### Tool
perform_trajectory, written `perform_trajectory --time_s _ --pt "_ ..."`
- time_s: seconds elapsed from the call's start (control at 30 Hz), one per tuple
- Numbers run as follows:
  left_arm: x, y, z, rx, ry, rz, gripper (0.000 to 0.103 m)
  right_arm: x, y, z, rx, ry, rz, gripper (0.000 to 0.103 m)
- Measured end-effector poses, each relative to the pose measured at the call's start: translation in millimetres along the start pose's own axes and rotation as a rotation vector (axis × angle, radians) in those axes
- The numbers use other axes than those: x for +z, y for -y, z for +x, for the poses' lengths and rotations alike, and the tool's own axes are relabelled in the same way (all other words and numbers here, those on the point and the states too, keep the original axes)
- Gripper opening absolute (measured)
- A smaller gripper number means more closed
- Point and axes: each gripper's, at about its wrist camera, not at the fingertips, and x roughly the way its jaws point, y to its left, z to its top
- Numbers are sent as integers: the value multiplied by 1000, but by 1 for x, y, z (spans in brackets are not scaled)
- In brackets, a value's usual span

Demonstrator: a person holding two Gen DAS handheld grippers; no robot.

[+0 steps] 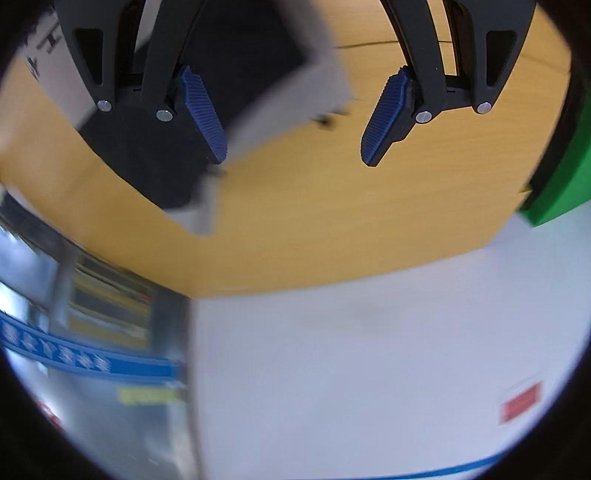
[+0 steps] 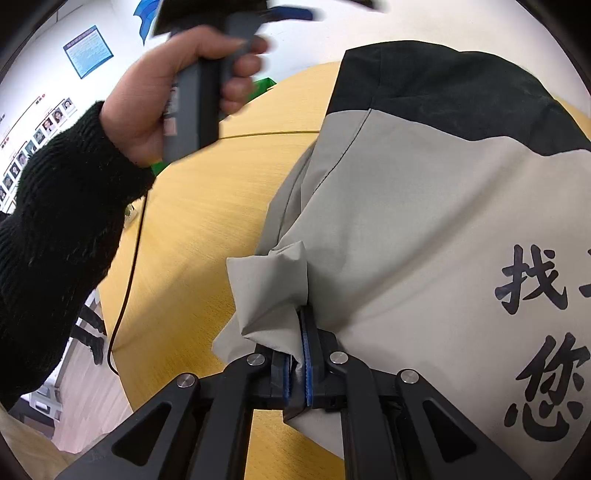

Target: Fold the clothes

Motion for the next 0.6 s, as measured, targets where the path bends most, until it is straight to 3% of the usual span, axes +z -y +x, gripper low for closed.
perform_trajectory --time_s 0.13,0.2,0.27,0.3,0.33,0.37,0.4,0.43,0.53,0.6 --pt "-39 45 71 -14 -180 202 78 2 0 -2 30 9 8 7" --pt "-48 48 90 -59 -221 172 78 3 2 -10 73 25 17 12" --pt "-51 49 101 -89 -230 155 80 1 4 -36 101 82 -24 36" --pt "-50 49 102 -97 -221 152 82 -2 3 -55 82 138 -79 61" --pt "-48 51 106 -101 -215 160 83 -7 3 -76 69 193 -138 68" --pt "-47 54 108 -102 -213 171 83 -15 4 -95 26 241 -191 72" --pt "-49 58 104 -103 -212 180 83 -24 6 -112 -62 283 -230 91" --pt "-46 54 111 -105 -209 183 83 -32 10 -124 -147 309 -257 99" --pt "-50 38 108 -112 -215 176 83 -44 25 -124 -356 268 -257 99" --pt "-60 27 100 -110 -218 180 83 -45 34 -111 -436 211 -218 96"
